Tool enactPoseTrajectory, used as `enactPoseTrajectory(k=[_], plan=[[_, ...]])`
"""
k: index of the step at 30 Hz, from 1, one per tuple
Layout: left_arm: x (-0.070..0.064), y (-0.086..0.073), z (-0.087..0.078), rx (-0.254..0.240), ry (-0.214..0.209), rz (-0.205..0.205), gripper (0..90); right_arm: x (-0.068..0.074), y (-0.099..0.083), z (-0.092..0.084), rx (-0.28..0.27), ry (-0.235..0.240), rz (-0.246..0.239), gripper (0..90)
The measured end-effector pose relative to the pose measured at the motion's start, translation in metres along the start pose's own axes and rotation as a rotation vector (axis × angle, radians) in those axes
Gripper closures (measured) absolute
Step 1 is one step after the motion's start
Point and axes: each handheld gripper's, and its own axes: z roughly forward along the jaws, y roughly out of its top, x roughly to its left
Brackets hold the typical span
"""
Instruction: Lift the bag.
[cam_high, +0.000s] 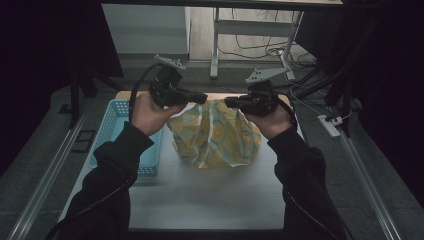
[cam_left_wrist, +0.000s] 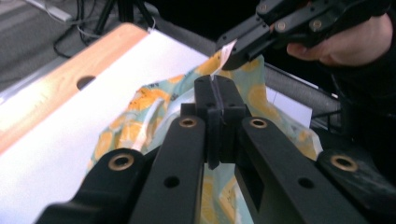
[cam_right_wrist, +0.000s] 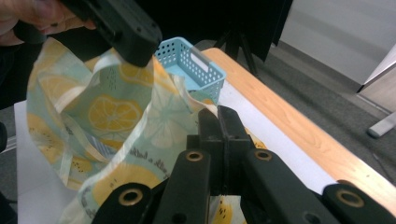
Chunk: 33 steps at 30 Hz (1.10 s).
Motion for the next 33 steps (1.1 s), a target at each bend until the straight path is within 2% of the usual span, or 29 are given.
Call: enactPoseTrajectory(k=[6,15,19,21,25,29,33], plan=[[-0.002,0.018,-0.014,-0.028,0.023,0.012,90.0,-0.001,0.016,-0.014,-0.011,-0.033,-0.022,90.0],[-0.006,0.042,-0.029,-0.088,0.055,0.027,89.9,0.000,0.039,-0.034,-0.062,-0.073,-0.042,90.0],[-0.003,0.046,-0.027,-0.110,0.060,0.012,89.9,-0.002,0.042,-0.034,-0.073,-0.082,-0.037,90.0],[-0.002,0.048,-0.023,-0.102,0.089,0.013,89.9,-0.002,0.042,-0.033,-0.072,-0.085,-0.035,90.0],[0.006,0.047,-0.016,-0.101,0.105,-0.004,89.9,-0.006,0.040,-0.027,-0.062,-0.092,-0.024,90.0],[0.013,0.046,-0.006,-0.080,0.152,-0.004,89.8,-0.012,0.031,-0.015,-0.043,-0.097,-0.001,90.0],[0.021,0.042,0.005,-0.065,0.177,-0.006,89.7,-0.018,0.024,-0.005,-0.031,-0.107,0.012,90.0]])
